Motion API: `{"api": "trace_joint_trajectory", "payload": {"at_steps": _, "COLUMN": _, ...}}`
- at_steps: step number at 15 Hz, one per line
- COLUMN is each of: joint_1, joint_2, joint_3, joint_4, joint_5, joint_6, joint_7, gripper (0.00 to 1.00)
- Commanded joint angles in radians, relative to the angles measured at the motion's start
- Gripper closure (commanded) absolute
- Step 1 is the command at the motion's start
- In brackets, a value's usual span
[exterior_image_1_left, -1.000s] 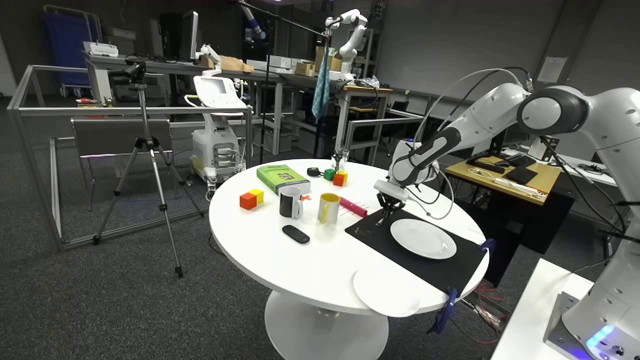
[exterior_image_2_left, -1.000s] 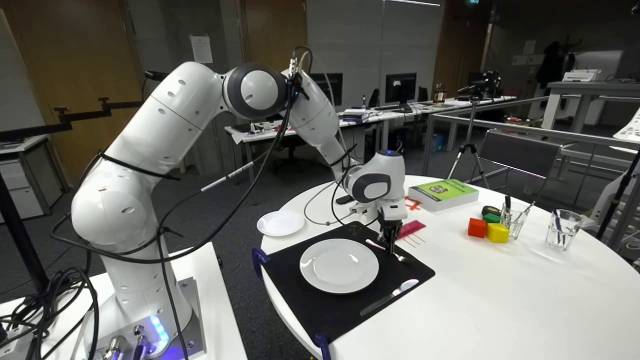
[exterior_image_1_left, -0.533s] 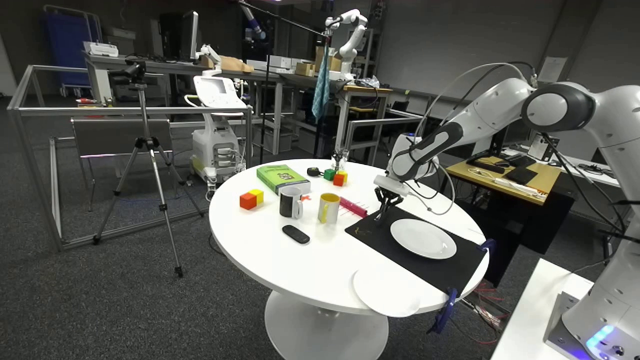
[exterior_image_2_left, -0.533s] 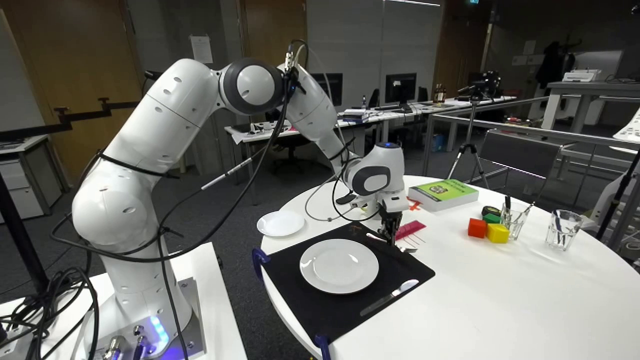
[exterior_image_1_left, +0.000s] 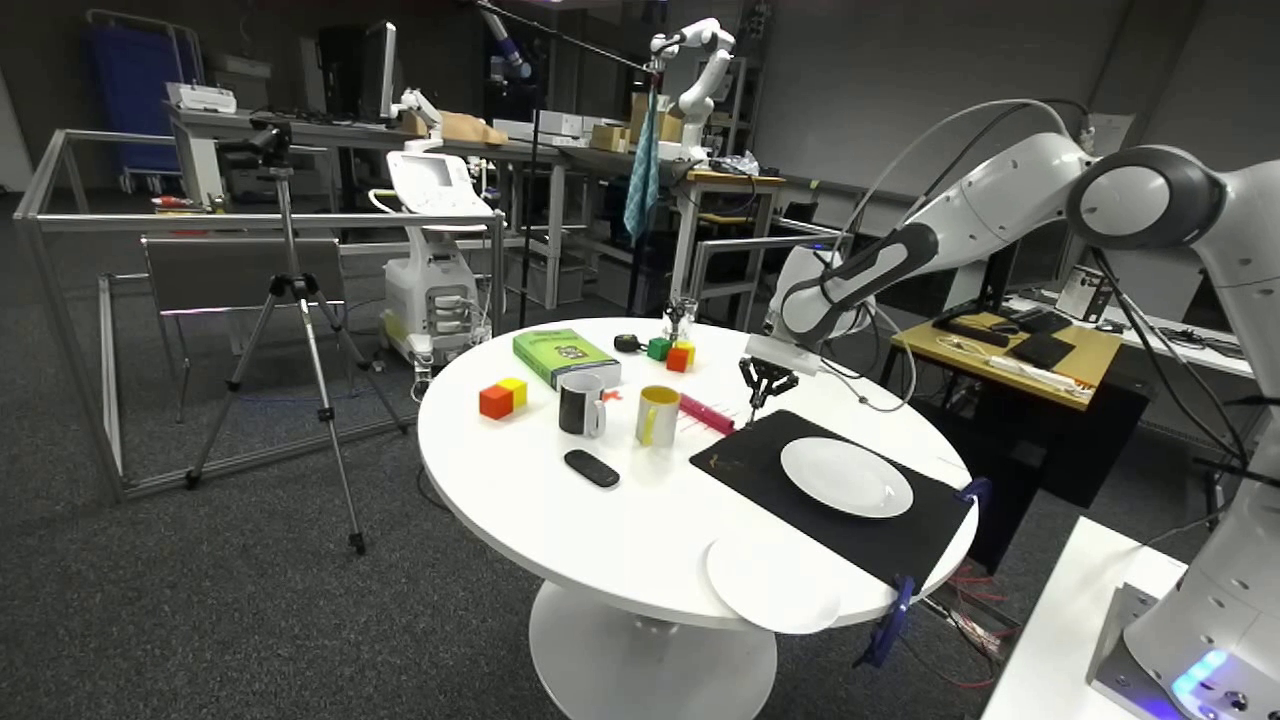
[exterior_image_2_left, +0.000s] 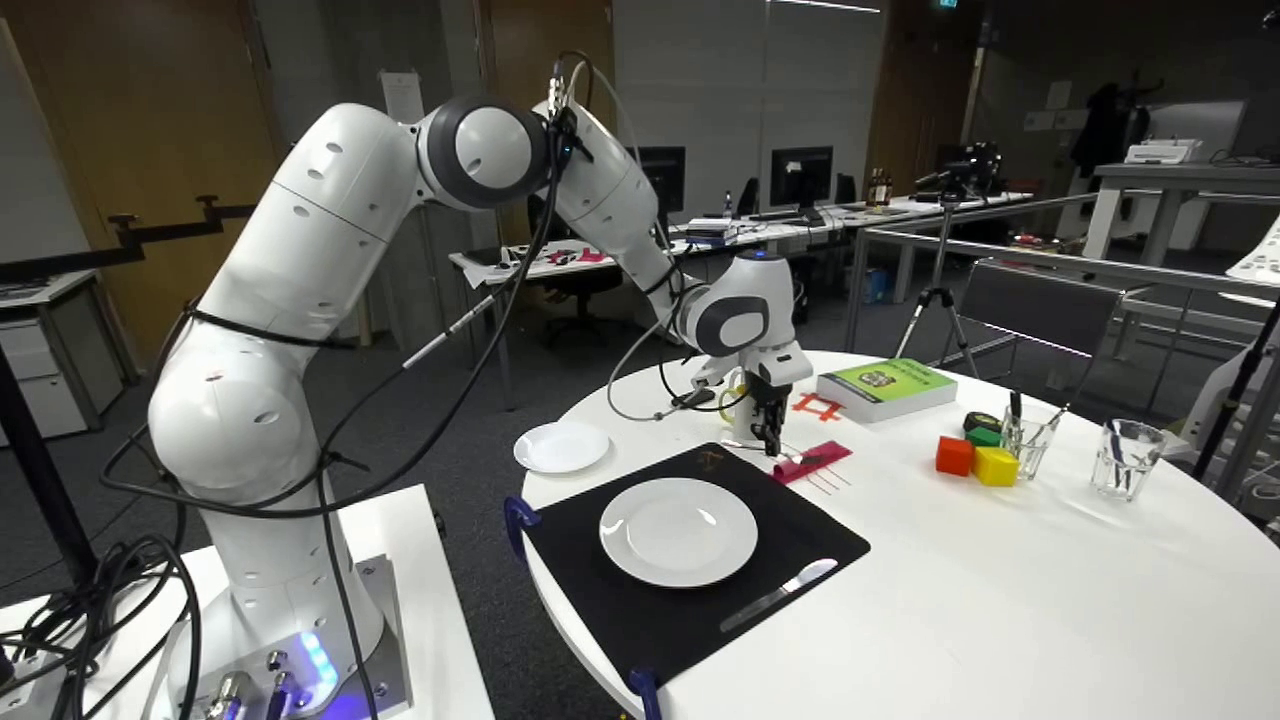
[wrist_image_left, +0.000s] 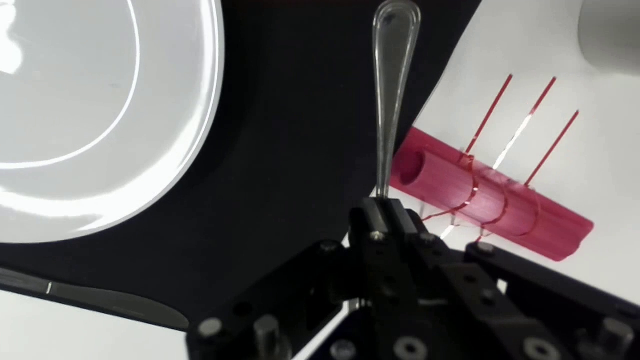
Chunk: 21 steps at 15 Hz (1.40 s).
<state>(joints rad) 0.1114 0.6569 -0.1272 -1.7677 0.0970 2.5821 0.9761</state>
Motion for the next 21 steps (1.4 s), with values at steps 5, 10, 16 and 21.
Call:
{"api": "trace_joint_trajectory", "payload": {"at_steps": 5, "joint_1": 0.065, "joint_2": -0.147, "joint_3": 0.008, "joint_4": -0.121, "joint_5": -0.116, "joint_6": -0.074, "joint_7": -0.14, "gripper": 0.99}}
{"api": "trace_joint_trajectory", "payload": {"at_steps": 10, "joint_1": 0.076, "joint_2": -0.229, "joint_3": 0.043, "joint_4": -0.197, "joint_5": -0.131, "joint_6": -0.101, "joint_7": -0.231, "gripper": 0.99}}
{"api": "trace_joint_trajectory", "payload": {"at_steps": 16, "joint_1": 0.078, "joint_2": -0.303, "joint_3": 0.091, "joint_4": -0.28, "joint_5": -0.134, "joint_6": -0.173, "joint_7": -0.346, "gripper": 0.99}}
{"api": "trace_joint_trajectory", "payload": {"at_steps": 21, "joint_1": 0.093, "joint_2": -0.324, "joint_3": 0.113, "joint_4": -0.314, "joint_5": -0.188, "joint_6": -0.255, "joint_7": -0.461, "gripper": 0.99}}
